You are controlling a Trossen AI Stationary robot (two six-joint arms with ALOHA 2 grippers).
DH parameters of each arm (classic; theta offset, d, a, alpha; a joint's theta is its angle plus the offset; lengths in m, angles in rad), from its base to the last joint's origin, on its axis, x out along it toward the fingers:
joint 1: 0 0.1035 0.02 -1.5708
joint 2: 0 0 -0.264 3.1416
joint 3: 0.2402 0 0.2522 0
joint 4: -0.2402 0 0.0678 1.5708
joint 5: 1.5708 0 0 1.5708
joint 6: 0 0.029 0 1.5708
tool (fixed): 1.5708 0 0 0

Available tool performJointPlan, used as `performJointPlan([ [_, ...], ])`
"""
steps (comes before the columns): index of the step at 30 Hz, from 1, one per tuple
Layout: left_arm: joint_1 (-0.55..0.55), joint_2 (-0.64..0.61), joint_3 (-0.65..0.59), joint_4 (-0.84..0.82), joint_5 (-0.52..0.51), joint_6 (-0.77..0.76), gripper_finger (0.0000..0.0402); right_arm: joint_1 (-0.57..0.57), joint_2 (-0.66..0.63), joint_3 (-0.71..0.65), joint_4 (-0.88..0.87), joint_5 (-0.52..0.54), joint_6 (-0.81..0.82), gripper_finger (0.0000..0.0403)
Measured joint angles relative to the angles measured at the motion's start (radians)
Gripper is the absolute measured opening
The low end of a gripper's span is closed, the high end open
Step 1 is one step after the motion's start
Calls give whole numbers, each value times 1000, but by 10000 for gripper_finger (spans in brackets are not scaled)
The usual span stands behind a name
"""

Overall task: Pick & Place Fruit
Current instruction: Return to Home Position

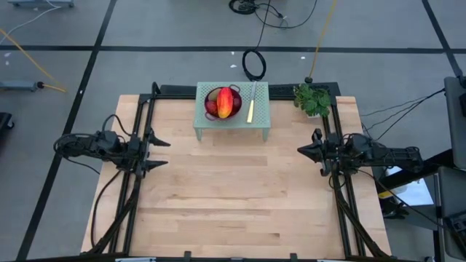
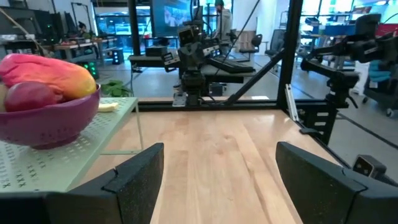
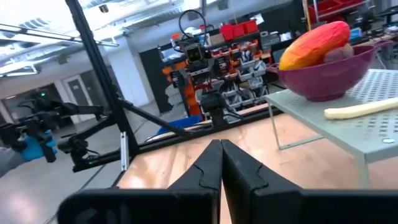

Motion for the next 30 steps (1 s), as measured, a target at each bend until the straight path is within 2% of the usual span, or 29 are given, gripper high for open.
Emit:
performJointPlan([
  [6, 0, 0, -5, -14, -8, 10, 310, 0, -39, -31, -27, -18, 6, 0],
  [19, 0, 0, -197, 225, 8, 1, 310, 0, -39, -31, -105, -17, 7, 0],
  [25, 0, 0, -242, 242, 23, -4, 310, 0, -39, -31, -126, -16, -17, 0],
  [30, 0, 0, -289, 331, 57, -2, 310, 0, -39, -85, -78, -15, -17, 0],
])
